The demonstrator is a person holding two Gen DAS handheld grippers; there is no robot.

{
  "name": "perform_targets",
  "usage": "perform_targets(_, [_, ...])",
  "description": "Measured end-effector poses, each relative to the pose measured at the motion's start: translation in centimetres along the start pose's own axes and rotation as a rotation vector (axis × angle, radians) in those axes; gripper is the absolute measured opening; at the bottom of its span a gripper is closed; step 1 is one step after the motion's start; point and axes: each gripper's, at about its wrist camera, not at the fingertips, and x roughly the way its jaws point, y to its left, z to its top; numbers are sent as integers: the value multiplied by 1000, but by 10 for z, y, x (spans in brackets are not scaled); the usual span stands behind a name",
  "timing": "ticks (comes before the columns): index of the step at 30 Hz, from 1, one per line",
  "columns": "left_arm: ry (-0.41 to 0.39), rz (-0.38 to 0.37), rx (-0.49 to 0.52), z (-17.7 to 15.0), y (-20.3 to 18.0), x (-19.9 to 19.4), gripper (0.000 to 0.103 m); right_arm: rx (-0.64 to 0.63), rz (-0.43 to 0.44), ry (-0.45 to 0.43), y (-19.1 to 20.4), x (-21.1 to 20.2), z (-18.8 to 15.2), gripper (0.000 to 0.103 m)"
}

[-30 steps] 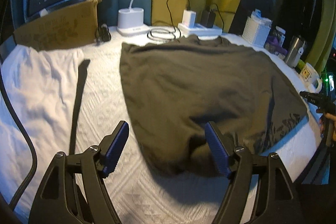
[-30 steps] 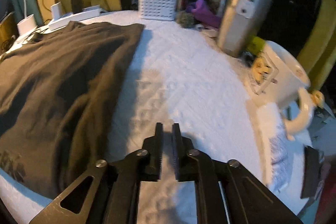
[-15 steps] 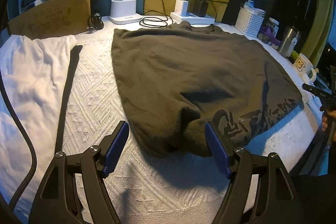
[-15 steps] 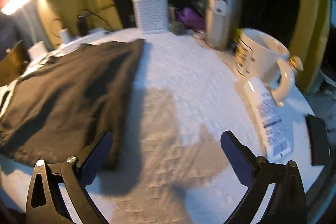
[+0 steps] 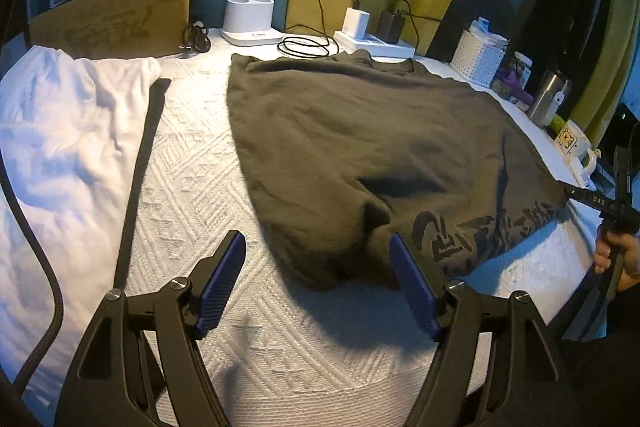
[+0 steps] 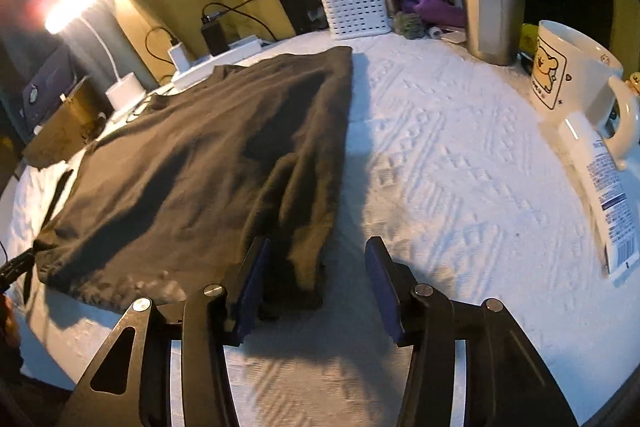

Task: Fold small clothes

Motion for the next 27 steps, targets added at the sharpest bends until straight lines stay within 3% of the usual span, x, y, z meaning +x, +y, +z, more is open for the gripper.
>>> perform_targets(3, [16, -1, 10, 1, -4, 10, 74, -3, 30, 16, 4, 4, -1, 51])
perform_targets(6, [60, -11, -26, -3, 0, 23, 51, -10, 45, 15, 7, 3, -3, 51])
perform_targets(10, [67, -13, -34, -13, -2, 14, 51, 10, 88, 22, 9, 2, -6, 51])
perform_targets(12, [78, 4, -10, -19, -6, 12, 52, 14, 91, 20, 10, 0, -8, 38])
perform_targets(13, [83, 10, 0, -21, -7, 14, 52, 18, 102, 23, 10, 1, -9, 21])
perform_targets(14, [66, 22, 24, -22, -9, 14, 52, 19, 114, 30, 10, 2, -10, 16])
perform_targets(18, [59, 41, 43, -16, -14, 22, 51, 2, 90, 10, 14, -3, -8, 13])
perform_targets(20, [55, 64, 43, -13, -15, 25, 32, -9, 72, -14, 13, -10, -5, 10])
perform_targets(21, [64, 53, 33, -11, -12, 26, 14, -15, 62, -26, 13, -15, -3, 9])
perform_targets(23, [46, 54, 14, -5, -10, 21, 11, -28, 31, -46, 11, -22, 1, 8])
perform_targets(27, [2, 75, 83, 9, -19, -3, 10, -46, -8, -71, 4, -36, 13, 8])
